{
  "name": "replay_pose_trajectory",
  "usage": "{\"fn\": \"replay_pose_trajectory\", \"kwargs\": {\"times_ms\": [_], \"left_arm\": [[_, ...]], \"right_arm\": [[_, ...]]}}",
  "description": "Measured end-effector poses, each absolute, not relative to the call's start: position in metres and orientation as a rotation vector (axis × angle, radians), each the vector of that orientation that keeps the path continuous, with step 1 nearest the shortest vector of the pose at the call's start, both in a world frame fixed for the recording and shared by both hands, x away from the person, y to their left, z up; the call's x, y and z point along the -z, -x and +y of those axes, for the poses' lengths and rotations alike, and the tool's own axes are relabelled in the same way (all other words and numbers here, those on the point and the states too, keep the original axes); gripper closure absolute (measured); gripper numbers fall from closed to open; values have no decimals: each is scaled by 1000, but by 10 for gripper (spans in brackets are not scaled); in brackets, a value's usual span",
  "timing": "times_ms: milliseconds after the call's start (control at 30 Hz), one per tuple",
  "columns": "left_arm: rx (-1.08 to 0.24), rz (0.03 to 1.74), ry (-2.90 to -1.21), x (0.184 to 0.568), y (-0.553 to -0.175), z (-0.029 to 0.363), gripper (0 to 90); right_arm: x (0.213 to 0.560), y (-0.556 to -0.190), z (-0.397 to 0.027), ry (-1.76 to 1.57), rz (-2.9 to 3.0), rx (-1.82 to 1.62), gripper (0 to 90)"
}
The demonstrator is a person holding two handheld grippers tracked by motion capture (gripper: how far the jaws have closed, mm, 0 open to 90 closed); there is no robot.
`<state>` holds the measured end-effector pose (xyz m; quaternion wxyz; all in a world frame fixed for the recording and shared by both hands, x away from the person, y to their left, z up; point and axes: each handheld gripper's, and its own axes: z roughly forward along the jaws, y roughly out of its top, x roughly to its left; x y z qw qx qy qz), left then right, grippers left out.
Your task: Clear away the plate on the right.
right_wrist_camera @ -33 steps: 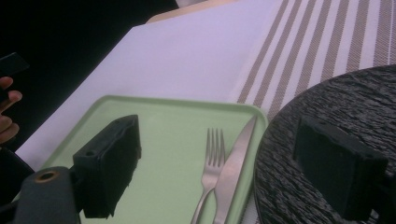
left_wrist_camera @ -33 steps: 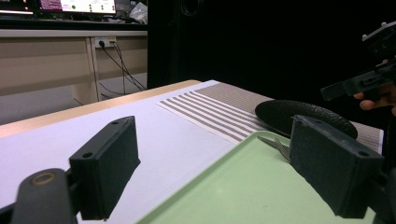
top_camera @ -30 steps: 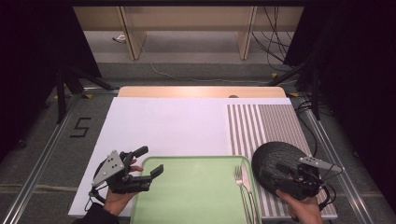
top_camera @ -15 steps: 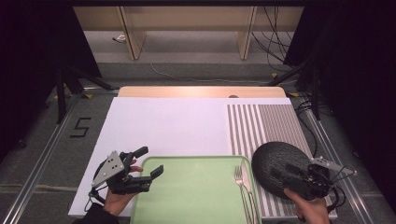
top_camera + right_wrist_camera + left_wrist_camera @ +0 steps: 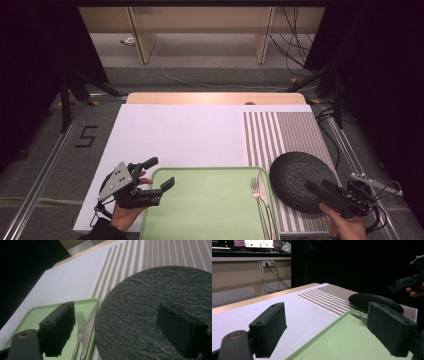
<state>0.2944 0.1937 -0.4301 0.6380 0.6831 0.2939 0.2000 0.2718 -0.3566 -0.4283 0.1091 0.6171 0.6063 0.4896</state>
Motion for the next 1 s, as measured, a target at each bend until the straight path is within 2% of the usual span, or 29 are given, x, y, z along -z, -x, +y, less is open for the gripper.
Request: {"fn": "replay_pose_trajectory", "kwargs": {"times_ms": [1000], "left_arm": [[-457,665,-1562,430,-294,193,154]], "right_arm": [[456,-257,-401,-2142,1637,-1293,182]]}}
